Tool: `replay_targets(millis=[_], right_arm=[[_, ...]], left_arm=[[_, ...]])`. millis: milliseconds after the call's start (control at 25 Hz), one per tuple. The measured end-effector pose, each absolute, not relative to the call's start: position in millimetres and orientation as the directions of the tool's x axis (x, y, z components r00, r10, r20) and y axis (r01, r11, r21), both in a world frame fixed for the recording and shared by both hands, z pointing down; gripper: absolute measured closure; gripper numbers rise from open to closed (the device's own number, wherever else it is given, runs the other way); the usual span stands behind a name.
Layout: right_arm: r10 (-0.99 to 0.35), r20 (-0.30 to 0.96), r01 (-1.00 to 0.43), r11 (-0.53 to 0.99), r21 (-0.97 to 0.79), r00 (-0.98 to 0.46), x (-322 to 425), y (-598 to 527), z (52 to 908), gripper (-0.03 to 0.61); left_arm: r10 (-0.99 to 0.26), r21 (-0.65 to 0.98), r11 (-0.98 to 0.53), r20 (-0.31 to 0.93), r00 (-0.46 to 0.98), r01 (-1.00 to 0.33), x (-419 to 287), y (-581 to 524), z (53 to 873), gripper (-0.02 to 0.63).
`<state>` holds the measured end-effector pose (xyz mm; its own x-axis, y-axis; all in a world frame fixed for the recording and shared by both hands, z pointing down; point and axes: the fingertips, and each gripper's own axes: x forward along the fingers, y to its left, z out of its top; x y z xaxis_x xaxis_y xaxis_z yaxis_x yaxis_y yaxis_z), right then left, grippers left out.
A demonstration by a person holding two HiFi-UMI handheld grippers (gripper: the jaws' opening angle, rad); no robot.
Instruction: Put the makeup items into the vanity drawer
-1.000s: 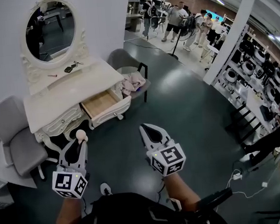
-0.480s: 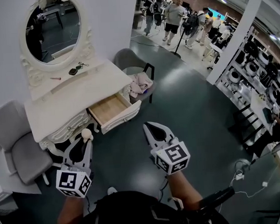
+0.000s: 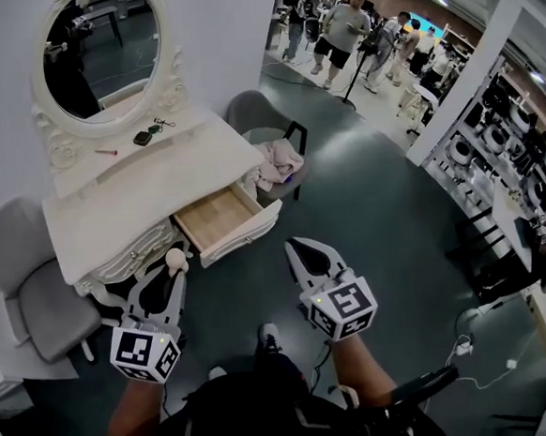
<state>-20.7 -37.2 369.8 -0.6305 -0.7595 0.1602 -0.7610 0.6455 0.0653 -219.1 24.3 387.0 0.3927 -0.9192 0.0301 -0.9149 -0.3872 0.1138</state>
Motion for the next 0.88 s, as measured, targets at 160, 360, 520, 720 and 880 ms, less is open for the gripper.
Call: replay_targets(millis=[160,360,520,720,880], right_arm=[[-0.745,0.131,-0.747,0.664,0.042,-0.655,-16.8,-77.8,373.4,0.574],[-0.705,0.115,-0.705,0.708,0.045,-0.700,-6.8,-124.4,367.6,0.574],[-0.686,0.104,-0.687,0.726,0.029,-0.720,6.8,-164.8,364.0,0.574],[-0.673,0.108,-0.674,0.738,0.028,-0.732,30.0,-207.2,364.6,0.574],[-0.679,0.112,-0.680,0.732,0.027,-0.726,52.0,-237.3,366.9,0.572]], left_arm=[[-0.928,0.084,-0.368,0.037,0.372,-0.926,-212.2,-4.9,387.9,0.534],[-0.939,0.071,-0.336,0.050,0.340,-0.939,-191.4,-45.2,380.5,0.534],[-0.939,0.052,-0.335,0.057,0.338,-0.941,-170.8,-84.8,373.2,0.534],[-0.943,0.067,-0.316,0.084,0.321,-0.946,-149.2,-122.9,380.3,0.534],[-0.942,0.065,-0.319,0.086,0.324,-0.946,-129.4,-151.5,380.3,0.534]])
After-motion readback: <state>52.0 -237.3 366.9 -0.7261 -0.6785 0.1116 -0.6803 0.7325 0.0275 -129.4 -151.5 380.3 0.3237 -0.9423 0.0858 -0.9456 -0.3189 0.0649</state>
